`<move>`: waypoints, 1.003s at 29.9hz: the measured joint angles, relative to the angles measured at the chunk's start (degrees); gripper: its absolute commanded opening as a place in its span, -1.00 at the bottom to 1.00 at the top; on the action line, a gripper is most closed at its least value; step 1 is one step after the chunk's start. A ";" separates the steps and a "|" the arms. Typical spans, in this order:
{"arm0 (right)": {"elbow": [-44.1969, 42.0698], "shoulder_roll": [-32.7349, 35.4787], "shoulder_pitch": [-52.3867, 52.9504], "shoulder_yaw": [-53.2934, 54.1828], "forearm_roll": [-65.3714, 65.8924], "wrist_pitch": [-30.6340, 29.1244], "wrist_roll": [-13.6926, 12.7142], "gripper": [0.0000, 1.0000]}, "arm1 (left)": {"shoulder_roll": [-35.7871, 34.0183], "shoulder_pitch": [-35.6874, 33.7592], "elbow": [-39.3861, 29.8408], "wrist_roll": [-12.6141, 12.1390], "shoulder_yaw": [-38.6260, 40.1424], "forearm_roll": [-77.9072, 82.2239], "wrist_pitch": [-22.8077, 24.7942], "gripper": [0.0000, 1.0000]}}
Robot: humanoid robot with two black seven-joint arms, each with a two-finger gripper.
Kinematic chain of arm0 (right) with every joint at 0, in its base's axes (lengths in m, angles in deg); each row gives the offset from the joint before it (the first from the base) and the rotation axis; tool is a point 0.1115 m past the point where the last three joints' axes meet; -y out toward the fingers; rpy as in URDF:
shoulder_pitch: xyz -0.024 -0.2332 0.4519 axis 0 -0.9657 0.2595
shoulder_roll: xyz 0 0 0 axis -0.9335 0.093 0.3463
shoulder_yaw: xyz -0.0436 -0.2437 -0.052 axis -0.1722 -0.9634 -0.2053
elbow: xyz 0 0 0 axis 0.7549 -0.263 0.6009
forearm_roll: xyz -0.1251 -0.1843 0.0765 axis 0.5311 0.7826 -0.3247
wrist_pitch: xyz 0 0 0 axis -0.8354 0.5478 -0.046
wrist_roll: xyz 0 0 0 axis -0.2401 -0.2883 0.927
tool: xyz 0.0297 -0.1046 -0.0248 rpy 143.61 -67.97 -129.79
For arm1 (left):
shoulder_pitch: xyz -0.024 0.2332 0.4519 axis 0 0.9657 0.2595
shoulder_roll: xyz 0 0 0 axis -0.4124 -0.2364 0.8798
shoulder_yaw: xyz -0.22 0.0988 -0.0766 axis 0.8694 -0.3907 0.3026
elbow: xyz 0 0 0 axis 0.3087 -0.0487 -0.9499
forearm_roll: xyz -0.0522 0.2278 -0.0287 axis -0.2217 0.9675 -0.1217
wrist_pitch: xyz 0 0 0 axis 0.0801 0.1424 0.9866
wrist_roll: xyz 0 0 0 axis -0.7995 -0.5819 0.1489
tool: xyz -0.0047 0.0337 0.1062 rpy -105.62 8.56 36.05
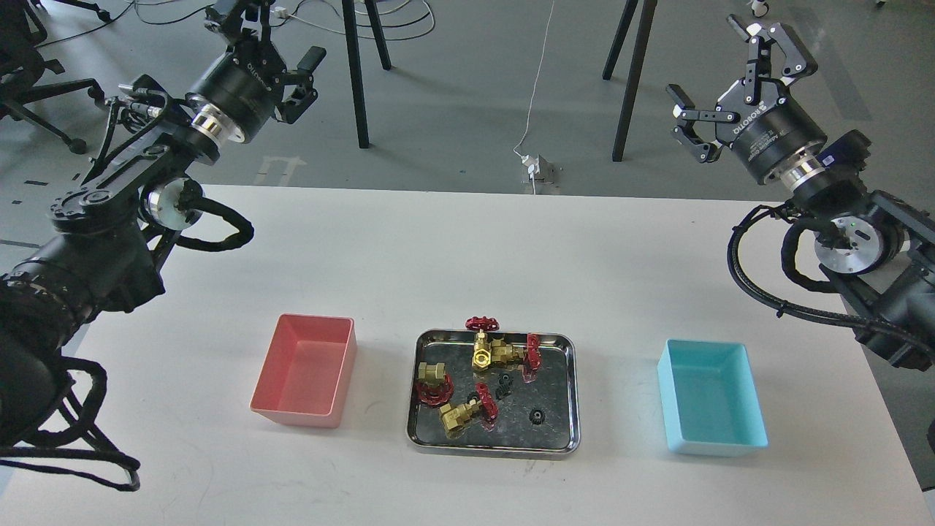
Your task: Place valve in pink box and gear in blue box
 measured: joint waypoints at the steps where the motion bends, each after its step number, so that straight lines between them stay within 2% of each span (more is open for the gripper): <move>1: -0.01 0.02 -0.17 0.06 -0.28 0.00 -0.03 1.00 | 0.05 0.04 0.03 0.00 0.38 -0.13 0.00 1.00; 7: -0.03 0.13 0.10 0.23 -1.34 0.01 -0.14 1.00 | 0.73 0.42 0.23 0.00 5.62 -2.38 -0.01 1.00; 13: -0.53 0.08 6.26 0.19 -3.98 0.01 -0.27 1.00 | 2.25 2.23 1.08 0.00 13.99 -8.73 -0.04 0.99; 17: -0.91 -0.16 9.31 0.03 -5.81 0.20 -0.58 1.00 | 3.30 5.43 -8.63 0.00 19.42 -10.37 -0.04 0.99; 20: -0.69 0.03 9.72 -0.08 -6.06 0.79 -0.71 1.00 | -0.95 6.16 -19.96 0.00 20.25 -8.04 -0.03 0.99; 24: -0.48 0.26 9.58 -0.12 -6.14 1.25 -0.80 1.00 | -12.86 3.46 -36.89 0.01 13.58 3.16 -0.01 0.99; 26: -0.48 0.26 9.46 -0.11 -6.14 1.45 -0.83 1.00 | -18.38 -0.78 -43.58 0.01 5.83 9.88 0.00 0.99; 30: -0.49 -0.21 9.34 -0.12 -6.15 2.54 -1.01 1.00 | -26.43 -13.09 -54.62 0.00 -14.99 25.19 -0.18 0.97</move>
